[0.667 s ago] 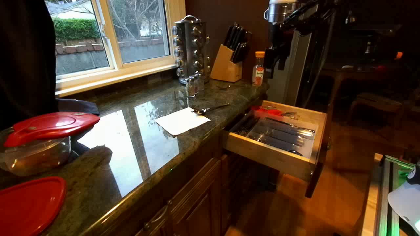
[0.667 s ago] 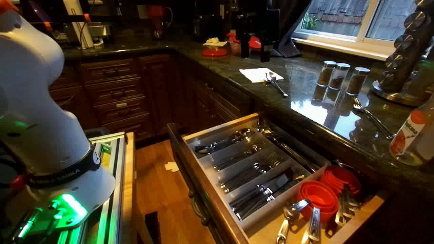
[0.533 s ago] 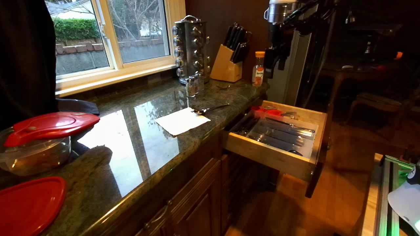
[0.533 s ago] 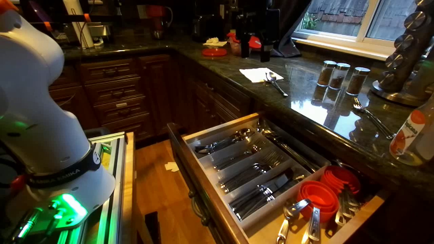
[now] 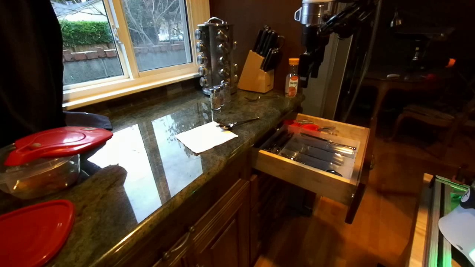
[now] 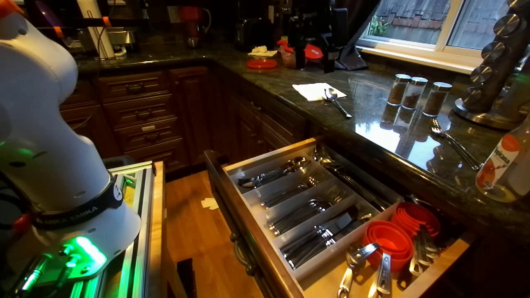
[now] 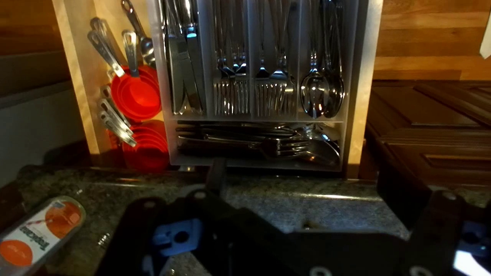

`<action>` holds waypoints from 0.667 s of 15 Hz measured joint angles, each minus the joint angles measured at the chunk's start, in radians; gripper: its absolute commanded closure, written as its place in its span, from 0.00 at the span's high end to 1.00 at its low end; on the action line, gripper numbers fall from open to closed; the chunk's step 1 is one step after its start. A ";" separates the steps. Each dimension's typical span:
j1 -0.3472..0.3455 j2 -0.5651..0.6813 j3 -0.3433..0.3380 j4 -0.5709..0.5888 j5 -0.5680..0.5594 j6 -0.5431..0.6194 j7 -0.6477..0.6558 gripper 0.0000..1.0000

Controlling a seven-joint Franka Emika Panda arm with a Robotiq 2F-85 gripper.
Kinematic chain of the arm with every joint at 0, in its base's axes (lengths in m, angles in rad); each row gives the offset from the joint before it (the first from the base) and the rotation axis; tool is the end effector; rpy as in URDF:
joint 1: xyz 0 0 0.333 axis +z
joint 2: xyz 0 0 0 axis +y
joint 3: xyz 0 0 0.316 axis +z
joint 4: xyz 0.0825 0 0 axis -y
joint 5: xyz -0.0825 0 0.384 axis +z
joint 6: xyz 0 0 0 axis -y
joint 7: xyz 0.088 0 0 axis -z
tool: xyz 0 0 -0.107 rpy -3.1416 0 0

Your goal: Put the two spoons into the drawer

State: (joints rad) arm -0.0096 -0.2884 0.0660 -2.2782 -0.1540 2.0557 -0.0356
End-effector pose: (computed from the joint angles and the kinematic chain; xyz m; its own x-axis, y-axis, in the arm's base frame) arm 0.4684 0.0196 0.4780 0.9856 0.1608 0.0532 0.1504 -0.9755 0.1606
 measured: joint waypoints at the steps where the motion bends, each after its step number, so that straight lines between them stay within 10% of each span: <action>1: 0.007 0.021 -0.002 0.024 0.000 0.002 -0.052 1.00; 10: 0.079 0.322 0.008 0.297 0.037 0.041 -0.476 1.00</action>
State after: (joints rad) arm 0.0693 0.0332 0.0743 -1.9815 -0.1174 2.0966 -0.5116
